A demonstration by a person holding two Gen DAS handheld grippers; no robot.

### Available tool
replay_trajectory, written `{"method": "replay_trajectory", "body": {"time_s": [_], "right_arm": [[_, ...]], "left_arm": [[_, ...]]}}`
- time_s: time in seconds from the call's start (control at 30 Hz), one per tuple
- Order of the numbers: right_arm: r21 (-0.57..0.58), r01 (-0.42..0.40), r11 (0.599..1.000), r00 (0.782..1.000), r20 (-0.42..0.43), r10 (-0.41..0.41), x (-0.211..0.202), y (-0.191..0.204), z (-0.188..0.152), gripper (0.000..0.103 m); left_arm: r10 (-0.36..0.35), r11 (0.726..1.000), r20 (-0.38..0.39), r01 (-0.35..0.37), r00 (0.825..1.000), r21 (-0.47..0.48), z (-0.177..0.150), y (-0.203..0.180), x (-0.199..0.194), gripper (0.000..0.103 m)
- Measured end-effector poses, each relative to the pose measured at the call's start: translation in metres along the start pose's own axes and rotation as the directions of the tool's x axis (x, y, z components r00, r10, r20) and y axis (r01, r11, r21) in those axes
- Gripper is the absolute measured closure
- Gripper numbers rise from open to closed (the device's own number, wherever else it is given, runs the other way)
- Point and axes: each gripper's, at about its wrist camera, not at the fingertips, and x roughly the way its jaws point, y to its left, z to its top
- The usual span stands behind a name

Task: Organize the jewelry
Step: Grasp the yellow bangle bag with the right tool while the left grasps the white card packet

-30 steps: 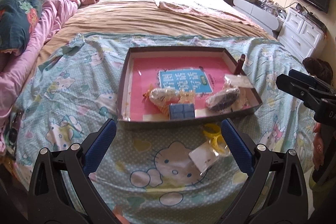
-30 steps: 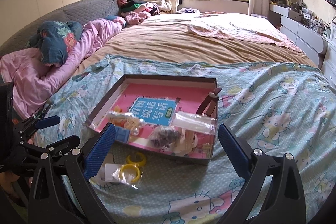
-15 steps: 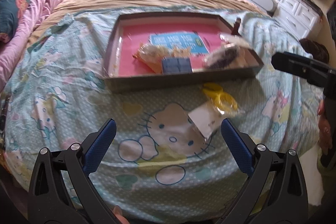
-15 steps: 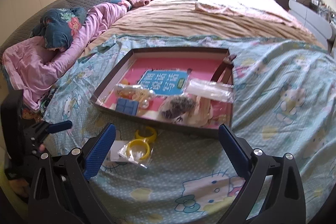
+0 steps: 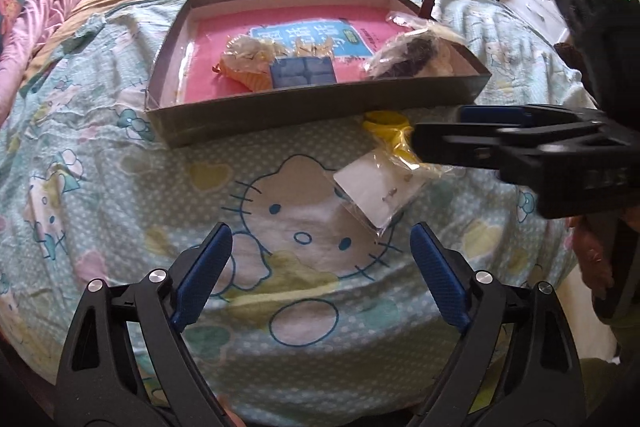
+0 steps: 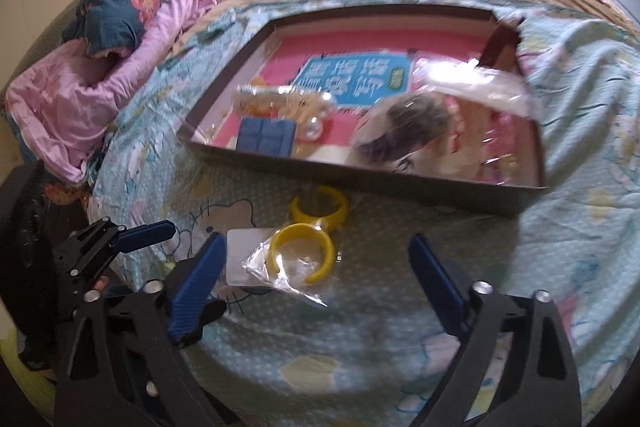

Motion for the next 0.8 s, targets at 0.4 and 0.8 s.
{"method": "replay_trajectory", "body": {"time_s": [0.4,0.8], "right_arm": [[0.056,-0.07,0.996,0.997,-0.028,0.072,0.01,-0.018,-0.002,0.059],[0.124,-0.041,0.991,0.997,0.067,0.033,-0.045,-0.057,-0.009,0.06]], "left_arm": [[-0.03,0.999,-0.017,0.031,0.999,0.044,0.009,-0.009,0.016,0.02],[-0.07,0.989,-0.01,0.071,0.997,0.132,0.029,-0.03,0.037,0.059]]}}
